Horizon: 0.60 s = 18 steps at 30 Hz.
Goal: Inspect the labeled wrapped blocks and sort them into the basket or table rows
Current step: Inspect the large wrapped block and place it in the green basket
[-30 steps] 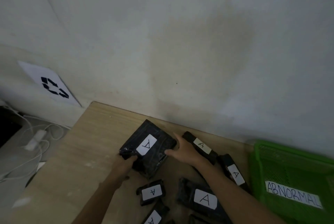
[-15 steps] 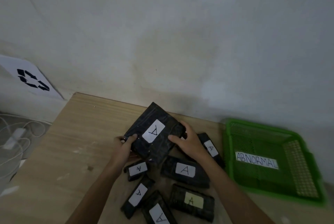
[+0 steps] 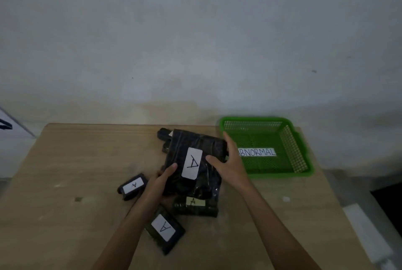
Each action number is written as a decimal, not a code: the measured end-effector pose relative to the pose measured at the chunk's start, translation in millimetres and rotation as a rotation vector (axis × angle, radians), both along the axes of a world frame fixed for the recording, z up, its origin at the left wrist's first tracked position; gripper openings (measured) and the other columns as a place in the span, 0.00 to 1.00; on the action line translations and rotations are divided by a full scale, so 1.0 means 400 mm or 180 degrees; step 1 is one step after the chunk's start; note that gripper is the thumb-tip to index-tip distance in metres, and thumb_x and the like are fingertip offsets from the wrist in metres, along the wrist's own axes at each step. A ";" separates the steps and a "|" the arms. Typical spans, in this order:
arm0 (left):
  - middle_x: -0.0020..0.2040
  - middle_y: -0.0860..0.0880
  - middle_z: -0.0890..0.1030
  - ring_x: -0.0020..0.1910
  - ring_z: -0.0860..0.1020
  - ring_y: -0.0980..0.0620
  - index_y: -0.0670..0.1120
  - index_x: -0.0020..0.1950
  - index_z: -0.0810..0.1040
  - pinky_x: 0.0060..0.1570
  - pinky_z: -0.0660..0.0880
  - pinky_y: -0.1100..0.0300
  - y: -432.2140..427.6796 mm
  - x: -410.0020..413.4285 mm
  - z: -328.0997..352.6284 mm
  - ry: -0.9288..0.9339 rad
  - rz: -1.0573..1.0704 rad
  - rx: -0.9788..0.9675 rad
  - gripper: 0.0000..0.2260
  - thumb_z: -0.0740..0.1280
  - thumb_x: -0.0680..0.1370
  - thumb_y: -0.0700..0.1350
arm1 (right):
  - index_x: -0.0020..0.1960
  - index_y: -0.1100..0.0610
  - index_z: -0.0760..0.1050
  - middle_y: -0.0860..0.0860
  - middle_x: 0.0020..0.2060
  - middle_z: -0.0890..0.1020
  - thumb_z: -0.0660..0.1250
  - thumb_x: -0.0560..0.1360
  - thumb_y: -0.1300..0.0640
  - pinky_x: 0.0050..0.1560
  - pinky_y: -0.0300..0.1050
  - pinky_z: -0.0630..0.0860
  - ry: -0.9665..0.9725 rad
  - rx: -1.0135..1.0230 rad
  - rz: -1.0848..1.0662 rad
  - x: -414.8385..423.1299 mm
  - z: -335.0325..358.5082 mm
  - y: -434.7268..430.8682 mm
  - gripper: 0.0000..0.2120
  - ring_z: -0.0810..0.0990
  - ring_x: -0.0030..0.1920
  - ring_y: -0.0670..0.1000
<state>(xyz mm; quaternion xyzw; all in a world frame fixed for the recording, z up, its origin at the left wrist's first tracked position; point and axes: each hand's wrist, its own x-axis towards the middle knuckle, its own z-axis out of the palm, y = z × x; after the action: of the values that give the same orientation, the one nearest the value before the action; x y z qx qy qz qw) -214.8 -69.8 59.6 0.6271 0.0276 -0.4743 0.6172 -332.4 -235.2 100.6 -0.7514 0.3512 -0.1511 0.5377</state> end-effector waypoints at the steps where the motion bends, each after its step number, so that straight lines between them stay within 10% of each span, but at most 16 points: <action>1: 0.55 0.44 0.83 0.53 0.81 0.43 0.46 0.61 0.77 0.56 0.76 0.46 -0.007 -0.021 0.024 -0.0001 -0.0026 -0.0008 0.33 0.75 0.62 0.61 | 0.77 0.48 0.53 0.47 0.75 0.59 0.72 0.73 0.53 0.71 0.49 0.63 -0.0052 0.0056 -0.0085 -0.020 0.006 -0.006 0.40 0.61 0.73 0.49; 8: 0.45 0.50 0.81 0.44 0.79 0.52 0.52 0.46 0.76 0.42 0.75 0.59 -0.081 -0.154 0.127 -0.0340 -0.0341 0.0002 0.07 0.64 0.77 0.55 | 0.73 0.49 0.62 0.55 0.60 0.79 0.76 0.68 0.53 0.55 0.56 0.79 -0.0610 0.1717 -0.0630 -0.133 0.014 -0.047 0.38 0.82 0.54 0.56; 15: 0.59 0.47 0.79 0.55 0.79 0.47 0.47 0.70 0.64 0.47 0.76 0.56 -0.139 -0.185 0.141 -0.0351 -0.0360 -0.0334 0.47 0.77 0.57 0.62 | 0.70 0.51 0.68 0.56 0.55 0.83 0.75 0.65 0.57 0.51 0.54 0.80 -0.0760 0.1987 -0.0421 -0.218 0.038 -0.114 0.34 0.83 0.52 0.57; 18: 0.59 0.45 0.79 0.54 0.80 0.45 0.48 0.71 0.63 0.49 0.77 0.53 -0.158 -0.200 0.150 -0.0415 -0.0224 -0.0469 0.41 0.75 0.62 0.57 | 0.68 0.49 0.71 0.54 0.54 0.83 0.72 0.71 0.58 0.49 0.51 0.80 -0.0653 0.1811 -0.0317 -0.235 0.067 -0.120 0.27 0.84 0.50 0.55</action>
<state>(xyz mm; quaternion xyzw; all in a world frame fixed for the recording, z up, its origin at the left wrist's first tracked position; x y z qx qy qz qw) -294.9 -133.0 119.7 0.6102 -0.0696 -0.4546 0.6450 -426.5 -283.1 127.4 -0.5334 0.3597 -0.1480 0.7511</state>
